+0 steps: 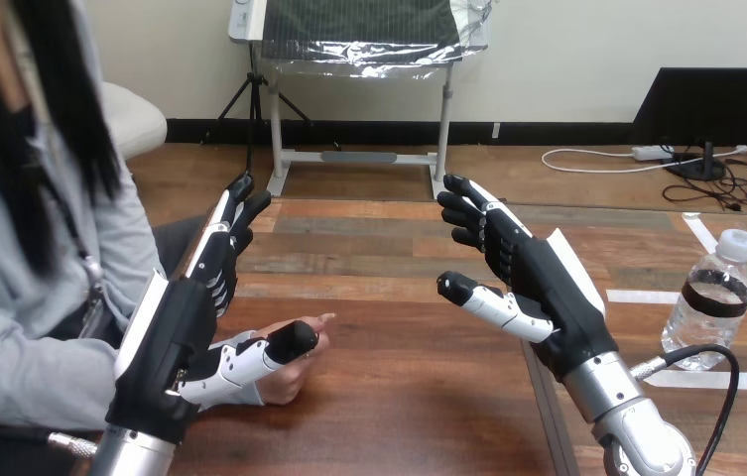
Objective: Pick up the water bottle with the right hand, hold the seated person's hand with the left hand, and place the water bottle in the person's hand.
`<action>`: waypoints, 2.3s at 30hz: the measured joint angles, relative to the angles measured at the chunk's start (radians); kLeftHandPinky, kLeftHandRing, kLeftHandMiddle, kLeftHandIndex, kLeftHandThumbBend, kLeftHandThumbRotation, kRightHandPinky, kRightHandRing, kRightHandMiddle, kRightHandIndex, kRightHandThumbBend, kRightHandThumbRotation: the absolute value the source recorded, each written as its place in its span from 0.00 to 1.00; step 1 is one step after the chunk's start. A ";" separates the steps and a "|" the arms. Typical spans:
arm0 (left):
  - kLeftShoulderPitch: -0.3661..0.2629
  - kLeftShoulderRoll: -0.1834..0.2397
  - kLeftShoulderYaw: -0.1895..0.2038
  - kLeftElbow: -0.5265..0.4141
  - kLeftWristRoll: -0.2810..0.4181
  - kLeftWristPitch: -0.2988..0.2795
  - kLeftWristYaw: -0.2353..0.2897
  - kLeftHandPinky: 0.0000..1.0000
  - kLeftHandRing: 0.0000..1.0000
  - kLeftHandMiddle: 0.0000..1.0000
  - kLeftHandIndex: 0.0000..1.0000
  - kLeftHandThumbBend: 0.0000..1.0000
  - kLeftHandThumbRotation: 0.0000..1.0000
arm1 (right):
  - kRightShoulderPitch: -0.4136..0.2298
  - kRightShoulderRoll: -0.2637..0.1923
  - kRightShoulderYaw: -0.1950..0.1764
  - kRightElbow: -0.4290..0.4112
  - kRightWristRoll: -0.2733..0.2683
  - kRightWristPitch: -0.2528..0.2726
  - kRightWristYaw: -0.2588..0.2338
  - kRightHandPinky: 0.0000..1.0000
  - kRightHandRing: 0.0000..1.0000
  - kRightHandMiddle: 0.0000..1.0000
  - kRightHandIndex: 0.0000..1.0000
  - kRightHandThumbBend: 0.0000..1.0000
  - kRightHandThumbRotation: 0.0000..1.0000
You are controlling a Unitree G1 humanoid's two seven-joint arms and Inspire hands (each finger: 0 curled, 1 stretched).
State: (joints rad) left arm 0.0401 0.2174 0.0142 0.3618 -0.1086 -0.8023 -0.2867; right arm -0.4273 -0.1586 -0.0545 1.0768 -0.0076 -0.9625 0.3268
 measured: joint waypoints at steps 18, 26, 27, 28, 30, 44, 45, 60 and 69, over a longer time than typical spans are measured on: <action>0.000 0.000 0.002 0.000 -0.001 0.000 -0.002 1.00 1.00 1.00 1.00 1.00 0.56 | 0.000 0.000 0.000 0.000 0.001 0.000 0.001 0.90 0.92 0.91 0.93 1.00 0.61; 0.000 0.000 0.003 0.000 -0.004 0.000 -0.013 1.00 1.00 1.00 1.00 1.00 0.55 | 0.000 0.000 0.000 0.000 0.004 0.000 0.008 0.90 0.92 0.91 0.93 1.00 0.61; 0.000 0.000 0.003 0.000 -0.004 0.000 -0.014 1.00 1.00 1.00 1.00 1.00 0.55 | 0.000 0.000 0.000 0.000 0.004 0.000 0.008 0.90 0.91 0.91 0.93 1.00 0.61; 0.000 0.000 0.003 0.000 -0.004 0.000 -0.015 1.00 1.00 1.00 1.00 1.00 0.55 | 0.000 0.000 0.000 0.000 0.004 0.000 0.008 0.90 0.91 0.91 0.93 1.00 0.61; 0.000 0.000 0.003 0.000 -0.003 0.000 -0.015 0.99 1.00 1.00 1.00 1.00 0.56 | 0.000 0.000 0.000 0.000 0.004 0.000 0.009 0.90 0.91 0.91 0.93 1.00 0.61; 0.000 0.000 0.005 0.000 -0.003 0.000 -0.015 0.98 1.00 1.00 1.00 1.00 0.57 | 0.000 0.000 0.000 0.000 0.004 -0.002 0.005 0.90 0.91 0.90 0.92 1.00 0.61; 0.000 0.000 0.005 0.000 -0.003 0.000 -0.015 0.98 1.00 1.00 1.00 1.00 0.57 | 0.000 0.000 -0.001 0.000 0.004 -0.002 0.004 0.90 0.90 0.90 0.92 1.00 0.61; 0.000 0.000 0.005 0.000 -0.002 0.000 -0.015 0.99 1.00 1.00 1.00 1.00 0.57 | -0.002 -0.012 -0.023 0.000 0.006 -0.003 -0.052 0.83 0.87 0.88 0.90 1.00 0.61; 0.000 0.000 0.005 0.000 -0.001 0.000 -0.016 0.99 1.00 1.00 1.00 1.00 0.57 | -0.016 -0.044 -0.049 0.000 0.018 -0.003 -0.087 0.80 0.85 0.86 0.89 1.00 0.62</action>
State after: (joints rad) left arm 0.0401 0.2174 0.0191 0.3618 -0.1099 -0.8023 -0.3024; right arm -0.4436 -0.2031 -0.1034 1.0772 0.0103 -0.9650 0.2399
